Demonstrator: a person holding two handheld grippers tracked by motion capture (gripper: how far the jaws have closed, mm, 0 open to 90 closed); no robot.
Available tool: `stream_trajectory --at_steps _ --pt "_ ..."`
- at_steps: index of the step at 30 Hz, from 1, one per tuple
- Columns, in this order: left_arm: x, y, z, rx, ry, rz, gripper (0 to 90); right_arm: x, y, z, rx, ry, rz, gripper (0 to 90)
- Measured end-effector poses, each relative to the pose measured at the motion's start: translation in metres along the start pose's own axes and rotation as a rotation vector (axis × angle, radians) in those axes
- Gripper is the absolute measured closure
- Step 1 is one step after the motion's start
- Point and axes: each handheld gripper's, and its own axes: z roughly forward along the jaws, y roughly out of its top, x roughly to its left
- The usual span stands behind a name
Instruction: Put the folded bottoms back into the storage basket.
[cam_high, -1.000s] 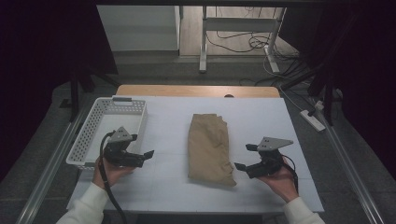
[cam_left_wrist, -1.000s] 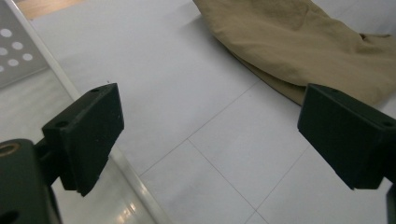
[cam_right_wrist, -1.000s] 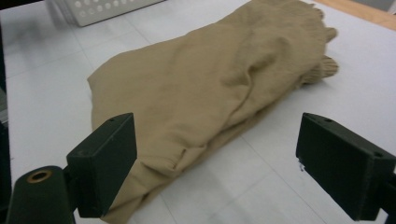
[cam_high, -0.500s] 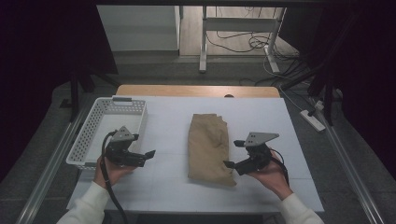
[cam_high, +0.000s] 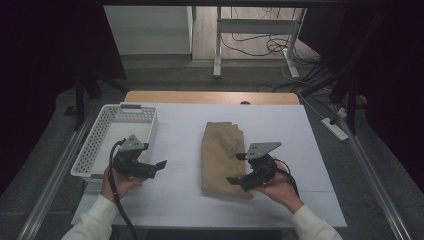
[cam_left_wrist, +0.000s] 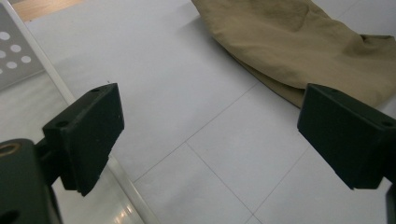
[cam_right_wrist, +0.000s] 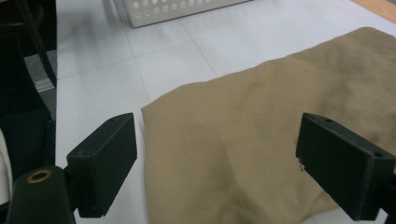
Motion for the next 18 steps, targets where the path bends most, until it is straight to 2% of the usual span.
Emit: stream_trajectory --at_steps 2,5,13,18 --pt "0.0 0.0 0.0 0.0 0.0 -0.001 8.1 0.001 0.002 0.004 0.007 0.01 -0.002 12.8" --pt "0.0 0.0 -0.001 -0.004 0.002 -0.003 8.2 0.004 0.005 0.011 0.02 0.051 0.011 12.9" --pt "-0.001 0.0 -0.001 -0.002 0.0 0.0 8.4 0.009 0.008 0.024 0.069 0.057 -0.001 13.0" --pt "0.0 -0.001 -0.002 -0.005 0.001 -0.002 8.7 0.015 0.004 0.03 0.117 0.084 -0.007 13.0"
